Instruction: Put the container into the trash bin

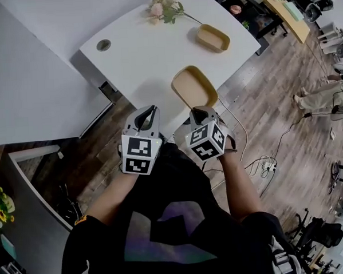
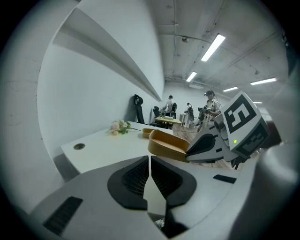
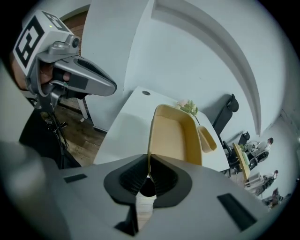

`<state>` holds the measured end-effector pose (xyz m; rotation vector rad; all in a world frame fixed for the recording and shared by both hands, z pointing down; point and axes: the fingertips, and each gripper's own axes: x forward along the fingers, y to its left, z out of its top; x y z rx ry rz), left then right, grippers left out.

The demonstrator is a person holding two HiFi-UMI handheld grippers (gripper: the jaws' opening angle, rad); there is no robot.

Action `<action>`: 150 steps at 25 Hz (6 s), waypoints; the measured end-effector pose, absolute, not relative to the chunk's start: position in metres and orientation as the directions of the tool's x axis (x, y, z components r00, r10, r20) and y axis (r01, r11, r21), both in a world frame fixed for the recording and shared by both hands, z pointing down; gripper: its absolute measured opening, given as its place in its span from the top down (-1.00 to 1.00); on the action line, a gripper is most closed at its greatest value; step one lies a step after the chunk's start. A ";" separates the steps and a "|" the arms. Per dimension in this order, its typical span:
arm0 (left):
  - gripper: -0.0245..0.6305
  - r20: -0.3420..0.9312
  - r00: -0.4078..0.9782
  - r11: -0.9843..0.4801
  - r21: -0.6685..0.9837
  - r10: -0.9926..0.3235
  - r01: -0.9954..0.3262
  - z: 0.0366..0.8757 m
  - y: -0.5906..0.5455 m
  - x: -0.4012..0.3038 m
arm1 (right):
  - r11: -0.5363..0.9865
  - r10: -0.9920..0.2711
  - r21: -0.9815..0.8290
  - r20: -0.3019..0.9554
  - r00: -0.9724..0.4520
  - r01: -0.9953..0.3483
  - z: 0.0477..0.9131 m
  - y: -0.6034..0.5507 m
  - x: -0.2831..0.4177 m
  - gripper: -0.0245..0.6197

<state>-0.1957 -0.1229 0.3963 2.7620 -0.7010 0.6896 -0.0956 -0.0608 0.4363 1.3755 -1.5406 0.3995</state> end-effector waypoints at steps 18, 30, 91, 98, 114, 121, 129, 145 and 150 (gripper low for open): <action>0.89 0.485 0.825 -0.922 0.088 -0.291 -0.377 0.398 -0.042 -0.143 | 0.088 -0.473 0.315 0.848 0.239 -0.945 0.451 0.068 -0.033 0.83; 0.89 0.575 0.777 -0.912 0.123 -0.256 -0.392 0.442 0.024 -0.023 | 0.182 -0.380 0.208 0.916 0.126 -0.961 0.507 0.128 0.081 0.83; 0.89 0.829 0.483 -0.693 0.173 -0.281 -0.700 0.782 0.029 -0.003 | 0.300 -0.232 -0.104 0.956 -0.178 -0.948 0.890 -0.008 0.139 0.59; 0.89 0.790 0.531 -0.709 0.182 -0.307 -0.681 0.721 0.025 0.017 | 0.219 -0.310 -0.126 0.931 -0.191 -0.968 0.804 0.019 0.134 0.65; 0.90 0.682 0.616 -0.733 0.170 -0.394 -0.658 0.564 0.006 0.027 | 0.109 -0.540 -0.129 0.825 -0.167 -0.986 0.590 0.035 0.105 0.75; 0.90 0.626 0.635 -0.729 0.150 -0.453 -0.668 0.501 0.005 0.020 | 0.136 -0.627 -0.122 0.757 -0.180 -0.983 0.513 0.039 0.088 0.78; 0.90 0.539 0.676 -0.738 0.140 -0.503 -0.660 0.433 0.014 0.015 | 0.153 -0.732 -0.088 0.659 -0.173 -0.984 0.436 0.038 0.083 0.80; 0.91 0.477 0.692 -0.736 0.130 -0.541 -0.665 0.396 0.027 0.010 | 0.182 -0.777 -0.068 0.602 -0.186 -0.981 0.399 0.054 0.071 0.81; 0.90 0.474 0.682 -0.723 0.128 -0.557 -0.679 0.392 0.029 0.011 | 0.192 -0.781 -0.071 0.593 -0.196 -0.979 0.394 0.059 0.071 0.81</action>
